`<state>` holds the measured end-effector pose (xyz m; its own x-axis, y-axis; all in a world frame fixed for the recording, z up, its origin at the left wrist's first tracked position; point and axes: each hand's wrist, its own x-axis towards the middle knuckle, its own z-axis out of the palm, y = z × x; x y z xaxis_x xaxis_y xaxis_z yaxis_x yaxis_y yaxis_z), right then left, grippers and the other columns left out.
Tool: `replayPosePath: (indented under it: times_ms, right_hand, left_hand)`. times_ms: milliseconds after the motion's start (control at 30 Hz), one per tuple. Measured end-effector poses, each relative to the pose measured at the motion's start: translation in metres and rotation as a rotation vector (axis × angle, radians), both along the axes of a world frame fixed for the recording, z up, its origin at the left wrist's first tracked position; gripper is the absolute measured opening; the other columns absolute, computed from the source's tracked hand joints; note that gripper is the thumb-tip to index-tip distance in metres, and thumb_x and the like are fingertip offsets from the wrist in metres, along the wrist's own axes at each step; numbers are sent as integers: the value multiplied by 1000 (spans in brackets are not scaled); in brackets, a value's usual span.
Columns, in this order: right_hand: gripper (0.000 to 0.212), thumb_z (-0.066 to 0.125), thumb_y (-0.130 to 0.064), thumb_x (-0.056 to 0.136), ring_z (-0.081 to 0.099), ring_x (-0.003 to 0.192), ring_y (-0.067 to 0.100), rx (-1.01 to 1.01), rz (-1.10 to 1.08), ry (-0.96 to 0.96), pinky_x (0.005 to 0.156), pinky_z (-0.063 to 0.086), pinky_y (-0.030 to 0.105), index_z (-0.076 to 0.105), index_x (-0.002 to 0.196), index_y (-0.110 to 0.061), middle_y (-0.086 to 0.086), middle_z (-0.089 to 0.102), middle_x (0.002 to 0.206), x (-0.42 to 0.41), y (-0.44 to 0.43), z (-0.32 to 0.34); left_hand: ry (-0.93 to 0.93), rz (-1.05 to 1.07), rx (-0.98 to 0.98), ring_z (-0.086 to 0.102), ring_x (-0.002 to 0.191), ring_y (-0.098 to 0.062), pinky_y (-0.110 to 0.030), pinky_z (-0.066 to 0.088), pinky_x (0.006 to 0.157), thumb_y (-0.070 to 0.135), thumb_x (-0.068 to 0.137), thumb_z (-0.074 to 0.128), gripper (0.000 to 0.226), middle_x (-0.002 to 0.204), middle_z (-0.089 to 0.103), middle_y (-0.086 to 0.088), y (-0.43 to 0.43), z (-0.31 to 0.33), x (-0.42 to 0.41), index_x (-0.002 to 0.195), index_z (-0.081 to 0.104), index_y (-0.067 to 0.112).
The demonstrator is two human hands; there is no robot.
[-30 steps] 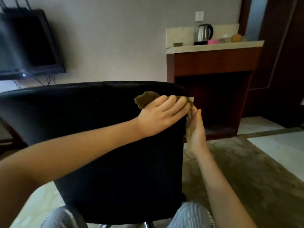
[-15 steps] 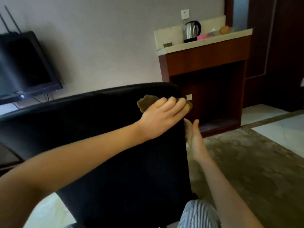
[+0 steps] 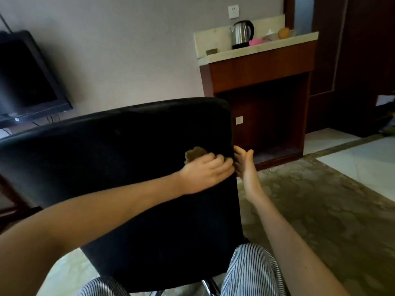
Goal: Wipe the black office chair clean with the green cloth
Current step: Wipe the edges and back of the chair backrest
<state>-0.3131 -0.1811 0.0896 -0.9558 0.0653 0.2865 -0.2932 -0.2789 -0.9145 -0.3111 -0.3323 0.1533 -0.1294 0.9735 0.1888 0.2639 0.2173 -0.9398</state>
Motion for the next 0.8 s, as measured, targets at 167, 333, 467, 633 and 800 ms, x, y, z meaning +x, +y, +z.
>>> replayPosePath:
  times_ms: [167,333,467,633,800]
  right_hand:
    - [53,-1,-47,98,52,111,10,-19,16,-72,88,42,22,47,113,-33,-7,54,121,3,4,-3]
    - [67,-5,-49,96,36,134,18,-79,79,-116,105,30,30,34,141,-17,4,41,141,4,11,-3]
    - [61,-1,-40,100,37,132,15,-23,37,-72,103,31,25,30,144,-12,4,40,142,13,2,-2]
    - [44,29,-25,102,30,129,-1,217,-40,45,91,30,-3,24,146,-25,-15,33,140,24,-13,-12]
    - [62,42,-25,99,13,142,7,425,-168,136,117,16,32,5,149,-30,-8,13,156,20,-29,-27]
  left_hand:
    - [49,-131,405,40,96,-27,-34,32,77,7,83,37,35,113,61,-15,32,62,3,116,49,4]
    - [1,-34,241,47,98,-26,-34,35,82,-3,90,18,39,117,53,-13,26,13,-3,116,47,5]
    - [-85,55,-6,59,99,-20,-32,37,88,-8,90,17,48,115,63,-5,-12,-25,1,119,51,9]
    - [-9,-34,-122,53,99,-22,-31,37,84,2,91,20,47,120,55,-7,-51,-8,7,121,53,14]
    - [54,-146,239,42,100,-26,-33,35,82,6,98,28,33,121,40,-12,-65,46,7,127,43,8]
